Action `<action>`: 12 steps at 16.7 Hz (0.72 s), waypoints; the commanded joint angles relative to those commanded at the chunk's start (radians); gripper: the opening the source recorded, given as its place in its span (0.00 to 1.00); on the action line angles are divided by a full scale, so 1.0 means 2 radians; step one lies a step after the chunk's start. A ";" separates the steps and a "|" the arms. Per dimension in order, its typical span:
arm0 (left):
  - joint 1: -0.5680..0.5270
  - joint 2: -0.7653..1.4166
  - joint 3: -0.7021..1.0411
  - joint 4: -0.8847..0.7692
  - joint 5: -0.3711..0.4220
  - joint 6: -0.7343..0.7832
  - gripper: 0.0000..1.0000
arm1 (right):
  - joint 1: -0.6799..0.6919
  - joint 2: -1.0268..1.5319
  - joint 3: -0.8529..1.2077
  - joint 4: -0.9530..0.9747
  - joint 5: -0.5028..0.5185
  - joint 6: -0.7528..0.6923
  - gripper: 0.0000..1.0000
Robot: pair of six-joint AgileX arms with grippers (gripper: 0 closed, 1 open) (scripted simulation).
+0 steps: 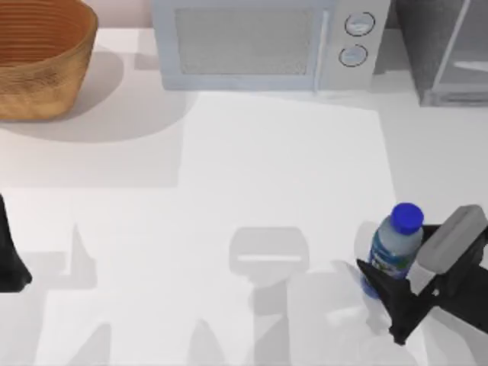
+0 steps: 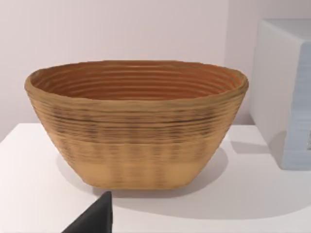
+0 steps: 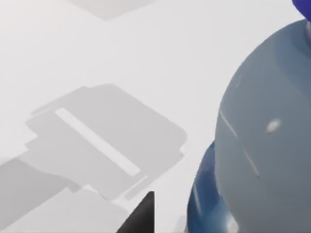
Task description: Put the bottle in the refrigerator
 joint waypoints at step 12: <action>0.000 0.000 0.000 0.000 0.000 0.000 1.00 | 0.000 0.000 0.000 0.000 0.000 0.000 0.01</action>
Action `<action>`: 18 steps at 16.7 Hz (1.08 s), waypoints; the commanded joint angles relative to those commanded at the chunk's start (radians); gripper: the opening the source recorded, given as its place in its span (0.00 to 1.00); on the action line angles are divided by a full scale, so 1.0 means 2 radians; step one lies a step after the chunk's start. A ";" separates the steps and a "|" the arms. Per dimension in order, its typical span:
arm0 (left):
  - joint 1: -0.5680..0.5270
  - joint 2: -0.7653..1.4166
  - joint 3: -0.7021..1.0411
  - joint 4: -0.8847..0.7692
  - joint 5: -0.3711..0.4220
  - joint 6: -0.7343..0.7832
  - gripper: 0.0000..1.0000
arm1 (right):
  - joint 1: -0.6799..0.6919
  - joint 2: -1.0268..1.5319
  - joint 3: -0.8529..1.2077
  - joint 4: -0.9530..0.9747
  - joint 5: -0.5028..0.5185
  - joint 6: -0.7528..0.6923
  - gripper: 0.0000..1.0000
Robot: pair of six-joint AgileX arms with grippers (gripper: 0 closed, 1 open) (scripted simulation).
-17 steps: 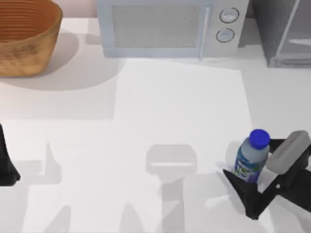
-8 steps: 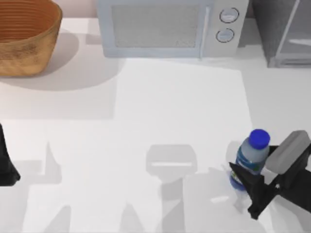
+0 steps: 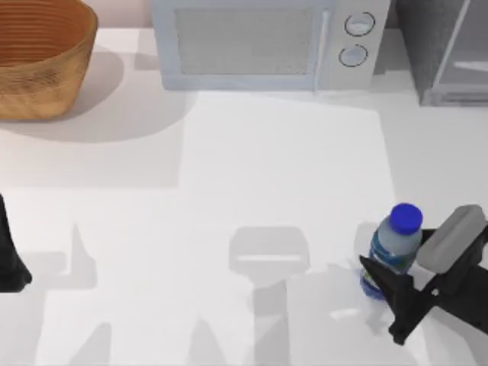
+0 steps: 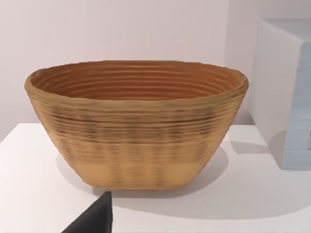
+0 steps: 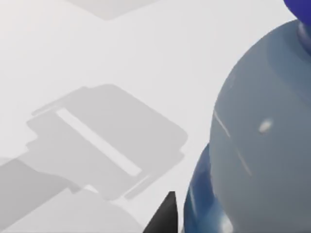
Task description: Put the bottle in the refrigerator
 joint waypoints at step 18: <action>0.000 0.000 0.000 0.000 0.000 0.000 1.00 | -0.243 -0.243 0.035 -0.374 -0.227 -0.129 0.01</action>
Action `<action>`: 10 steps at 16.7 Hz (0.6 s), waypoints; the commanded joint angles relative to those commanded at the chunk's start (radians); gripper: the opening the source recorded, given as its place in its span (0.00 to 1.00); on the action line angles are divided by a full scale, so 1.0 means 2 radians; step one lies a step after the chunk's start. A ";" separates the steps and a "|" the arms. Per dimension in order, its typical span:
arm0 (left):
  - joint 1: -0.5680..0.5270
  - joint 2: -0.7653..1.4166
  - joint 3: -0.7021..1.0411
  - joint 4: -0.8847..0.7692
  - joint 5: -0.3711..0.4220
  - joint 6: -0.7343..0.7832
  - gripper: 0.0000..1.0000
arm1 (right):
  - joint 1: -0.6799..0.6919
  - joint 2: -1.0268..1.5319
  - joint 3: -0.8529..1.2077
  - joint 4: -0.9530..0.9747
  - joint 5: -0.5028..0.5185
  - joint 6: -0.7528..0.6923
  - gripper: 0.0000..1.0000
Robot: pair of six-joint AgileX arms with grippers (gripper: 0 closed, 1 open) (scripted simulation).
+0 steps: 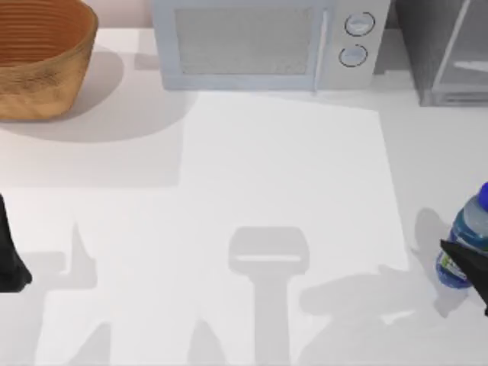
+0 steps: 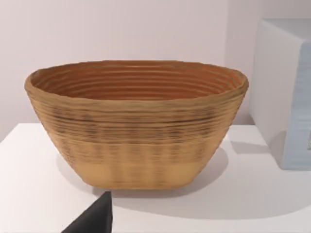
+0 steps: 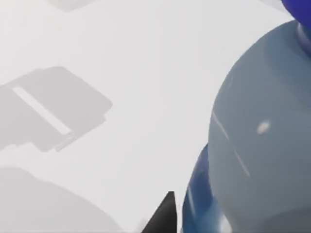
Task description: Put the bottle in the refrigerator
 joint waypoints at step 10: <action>0.000 0.000 0.000 0.000 0.000 0.000 1.00 | -0.047 -0.056 0.003 -0.063 -0.041 -0.024 0.01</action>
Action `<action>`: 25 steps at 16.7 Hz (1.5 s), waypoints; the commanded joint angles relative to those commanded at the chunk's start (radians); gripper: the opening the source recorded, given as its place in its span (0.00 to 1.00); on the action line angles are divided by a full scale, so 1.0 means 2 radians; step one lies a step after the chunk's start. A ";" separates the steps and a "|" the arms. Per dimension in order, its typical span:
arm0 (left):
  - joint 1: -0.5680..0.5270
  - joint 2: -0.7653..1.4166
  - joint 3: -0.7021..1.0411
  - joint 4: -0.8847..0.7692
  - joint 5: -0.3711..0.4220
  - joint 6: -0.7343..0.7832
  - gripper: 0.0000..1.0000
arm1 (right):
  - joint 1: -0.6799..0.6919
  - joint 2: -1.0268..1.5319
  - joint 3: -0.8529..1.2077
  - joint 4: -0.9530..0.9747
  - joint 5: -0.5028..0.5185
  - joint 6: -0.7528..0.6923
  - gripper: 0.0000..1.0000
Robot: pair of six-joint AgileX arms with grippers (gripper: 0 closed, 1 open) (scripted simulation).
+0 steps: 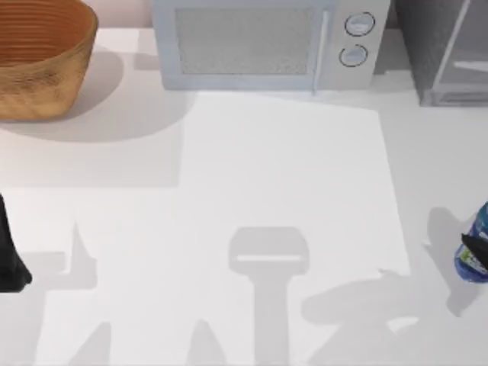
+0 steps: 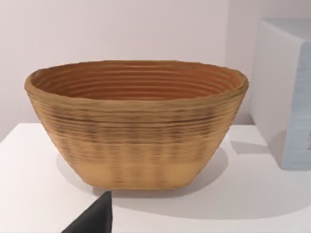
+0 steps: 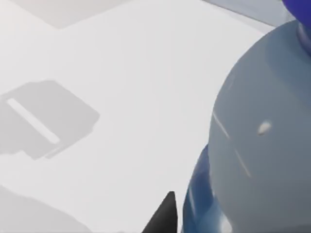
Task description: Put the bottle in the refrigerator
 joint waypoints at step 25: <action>0.000 0.000 0.000 0.000 0.000 0.000 1.00 | 0.108 -0.593 -0.087 -0.240 0.453 0.216 0.01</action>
